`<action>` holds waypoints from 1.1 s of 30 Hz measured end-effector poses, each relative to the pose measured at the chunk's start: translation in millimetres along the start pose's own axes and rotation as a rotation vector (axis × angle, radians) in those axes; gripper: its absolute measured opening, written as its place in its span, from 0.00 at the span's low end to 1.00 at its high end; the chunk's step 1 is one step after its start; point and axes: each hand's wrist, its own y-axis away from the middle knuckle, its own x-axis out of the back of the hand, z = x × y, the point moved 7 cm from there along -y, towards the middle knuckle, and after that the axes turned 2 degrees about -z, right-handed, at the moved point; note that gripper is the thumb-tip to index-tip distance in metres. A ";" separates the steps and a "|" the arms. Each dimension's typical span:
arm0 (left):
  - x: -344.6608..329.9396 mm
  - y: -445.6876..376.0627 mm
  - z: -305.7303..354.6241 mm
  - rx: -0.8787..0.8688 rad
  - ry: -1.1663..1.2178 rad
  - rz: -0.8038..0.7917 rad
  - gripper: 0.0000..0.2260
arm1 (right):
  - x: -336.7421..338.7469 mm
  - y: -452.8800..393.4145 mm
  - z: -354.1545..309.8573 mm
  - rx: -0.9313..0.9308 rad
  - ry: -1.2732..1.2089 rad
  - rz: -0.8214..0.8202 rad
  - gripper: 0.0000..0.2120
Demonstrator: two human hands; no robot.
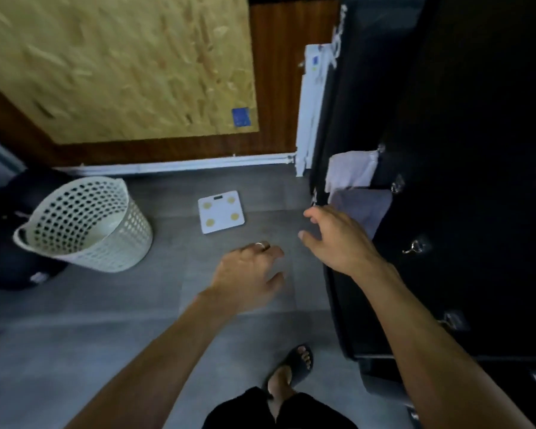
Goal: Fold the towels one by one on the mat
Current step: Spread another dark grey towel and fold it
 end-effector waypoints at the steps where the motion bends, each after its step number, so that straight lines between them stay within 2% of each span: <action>1: -4.0 24.4 -3.1 0.031 0.013 0.006 0.19 | -8.8 10.9 -13.9 0.032 0.036 -0.017 0.21; 6: -19.7 151.4 -15.8 0.184 0.108 0.096 0.18 | -56.2 78.1 -81.6 0.159 0.129 -0.128 0.21; 15: -53.8 361.5 -12.2 0.542 0.169 0.139 0.18 | -139.3 202.8 -194.2 0.485 0.207 -0.324 0.21; 23: -112.9 556.1 34.7 0.926 0.231 0.186 0.17 | -223.0 346.1 -266.0 0.805 0.212 -0.464 0.20; 33: -187.4 798.4 102.6 1.233 0.340 0.291 0.16 | -323.1 571.3 -362.2 1.091 0.335 -0.641 0.19</action>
